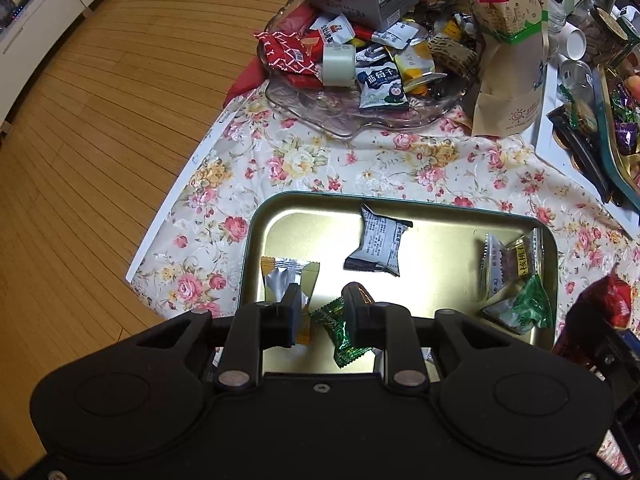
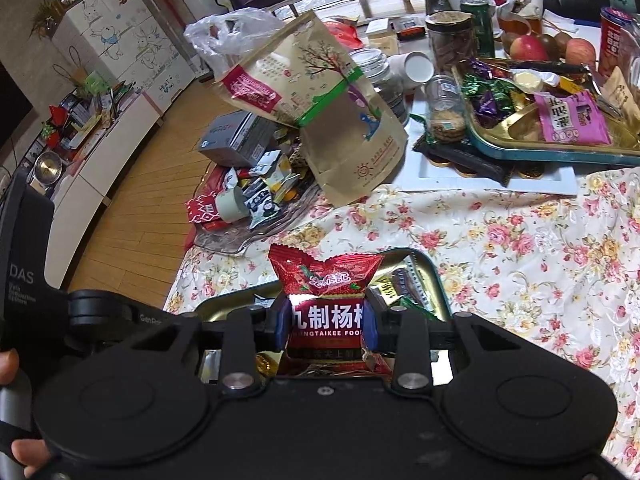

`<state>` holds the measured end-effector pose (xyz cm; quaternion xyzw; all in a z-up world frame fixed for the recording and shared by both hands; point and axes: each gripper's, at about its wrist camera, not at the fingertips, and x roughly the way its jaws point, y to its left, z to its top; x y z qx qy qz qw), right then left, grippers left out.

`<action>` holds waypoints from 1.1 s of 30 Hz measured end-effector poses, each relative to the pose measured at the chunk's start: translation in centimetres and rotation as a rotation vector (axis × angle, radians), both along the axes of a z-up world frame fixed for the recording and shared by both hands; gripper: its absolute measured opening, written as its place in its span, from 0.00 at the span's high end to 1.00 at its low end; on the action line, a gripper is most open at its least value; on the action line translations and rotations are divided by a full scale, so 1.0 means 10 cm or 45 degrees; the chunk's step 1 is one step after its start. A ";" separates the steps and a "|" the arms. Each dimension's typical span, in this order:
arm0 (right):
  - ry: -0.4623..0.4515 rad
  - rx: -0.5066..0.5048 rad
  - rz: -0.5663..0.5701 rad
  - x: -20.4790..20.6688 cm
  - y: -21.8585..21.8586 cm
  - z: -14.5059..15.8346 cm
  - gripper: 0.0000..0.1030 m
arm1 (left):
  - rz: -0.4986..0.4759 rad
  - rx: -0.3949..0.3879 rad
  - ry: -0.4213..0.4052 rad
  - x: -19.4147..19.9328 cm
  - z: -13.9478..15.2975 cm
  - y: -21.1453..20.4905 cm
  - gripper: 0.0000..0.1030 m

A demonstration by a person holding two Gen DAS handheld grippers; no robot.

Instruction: Organize snacks

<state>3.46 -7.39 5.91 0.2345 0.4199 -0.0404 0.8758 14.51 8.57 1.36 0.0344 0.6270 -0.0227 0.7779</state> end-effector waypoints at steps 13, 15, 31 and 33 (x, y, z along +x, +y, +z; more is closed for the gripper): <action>-0.117 -0.003 0.066 0.03 0.12 0.09 0.56 | 0.017 -0.008 -0.005 -0.01 0.01 0.02 0.68; -0.136 -0.019 0.075 0.02 0.12 0.12 0.56 | 0.017 -0.008 -0.006 -0.01 0.02 0.02 0.68; -0.023 -0.175 0.040 -0.14 -0.12 -0.03 0.55 | -0.041 0.053 -0.085 -0.20 0.04 -0.19 0.67; -0.005 -0.189 0.038 -0.18 -0.16 -0.07 0.55 | -0.049 0.049 -0.086 -0.26 0.03 -0.21 0.67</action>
